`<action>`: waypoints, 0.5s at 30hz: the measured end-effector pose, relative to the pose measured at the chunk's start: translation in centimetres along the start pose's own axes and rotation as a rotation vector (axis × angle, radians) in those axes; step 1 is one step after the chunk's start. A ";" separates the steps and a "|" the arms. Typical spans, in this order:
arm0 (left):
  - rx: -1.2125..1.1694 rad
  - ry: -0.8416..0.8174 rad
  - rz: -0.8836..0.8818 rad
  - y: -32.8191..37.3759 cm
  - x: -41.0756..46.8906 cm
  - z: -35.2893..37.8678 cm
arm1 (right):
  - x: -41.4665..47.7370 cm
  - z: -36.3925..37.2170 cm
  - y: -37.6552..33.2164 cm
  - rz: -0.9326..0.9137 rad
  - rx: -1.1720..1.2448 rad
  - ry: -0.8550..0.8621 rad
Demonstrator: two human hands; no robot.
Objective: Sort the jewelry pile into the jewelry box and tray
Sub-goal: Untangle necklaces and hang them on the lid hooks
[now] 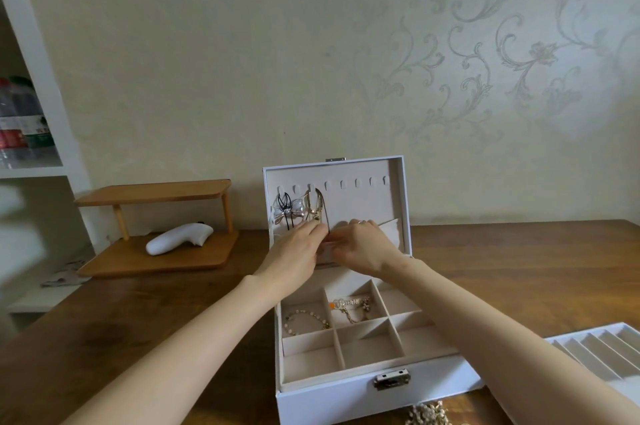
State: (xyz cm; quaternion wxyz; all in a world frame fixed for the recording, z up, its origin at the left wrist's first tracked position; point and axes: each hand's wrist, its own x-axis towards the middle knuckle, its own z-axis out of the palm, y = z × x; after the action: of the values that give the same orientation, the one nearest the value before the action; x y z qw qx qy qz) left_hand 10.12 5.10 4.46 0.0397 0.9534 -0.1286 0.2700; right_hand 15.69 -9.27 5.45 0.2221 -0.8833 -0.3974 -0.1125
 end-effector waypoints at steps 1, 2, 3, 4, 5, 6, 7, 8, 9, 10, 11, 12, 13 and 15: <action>-0.025 -0.029 -0.033 0.0 0.1 -0.1 | 0.0 0.0 0.2 0.024 0.037 0.054; -0.036 -0.045 -0.061 0.1 0.2 -0.2 | 0.0 0.1 0.5 0.060 0.074 0.101; -0.031 -0.053 -0.081 0.1 0.2 -0.3 | 0.0 0.2 0.6 0.085 0.081 0.114; -0.015 -0.059 -0.096 0.2 0.2 -0.3 | 0.1 0.3 0.6 0.085 0.054 0.084; 0.006 -0.060 -0.110 0.3 0.2 -0.4 | 0.1 0.5 0.6 0.080 0.016 0.016; 0.029 -0.062 -0.121 0.3 0.2 -0.3 | 0.2 0.7 0.6 0.082 0.004 -0.035; 0.052 -0.069 -0.130 0.3 0.2 -0.2 | 0.2 0.7 0.6 0.086 0.017 -0.065; 0.066 -0.084 -0.140 0.4 0.3 -0.2 | 0.2 0.6 0.6 0.080 0.034 -0.071; 0.076 -0.108 -0.151 0.5 0.4 -0.2 | 0.3 0.5 0.7 0.079 0.044 -0.068; 0.091 -0.134 -0.162 0.6 0.6 -0.2 | 0.4 0.4 0.8 0.073 0.044 -0.050; 0.117 -0.167 -0.170 0.7 0.8 -0.4 | 0.5 0.4 0.8 0.073 0.036 -0.021; 0.145 -0.197 -0.179 0.9 1.0 -0.6 | 0.6 0.4 0.9 0.071 0.031 0.010; 0.164 -0.225 -0.187 1.0 1.2 -0.8 | 0.6 0.4 0.8 0.070 0.027 0.019; 0.176 -0.258 -0.198 1.3 1.4 -1.0 | 0.6 0.6 0.5 0.066 -0.011 -0.048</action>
State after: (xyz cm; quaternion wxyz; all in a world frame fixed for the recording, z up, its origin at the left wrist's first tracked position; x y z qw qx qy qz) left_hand 10.46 3.66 6.07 -0.0344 0.9879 -0.0142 0.1506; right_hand 16.52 -8.89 5.05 0.2114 -0.8995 -0.3726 -0.0860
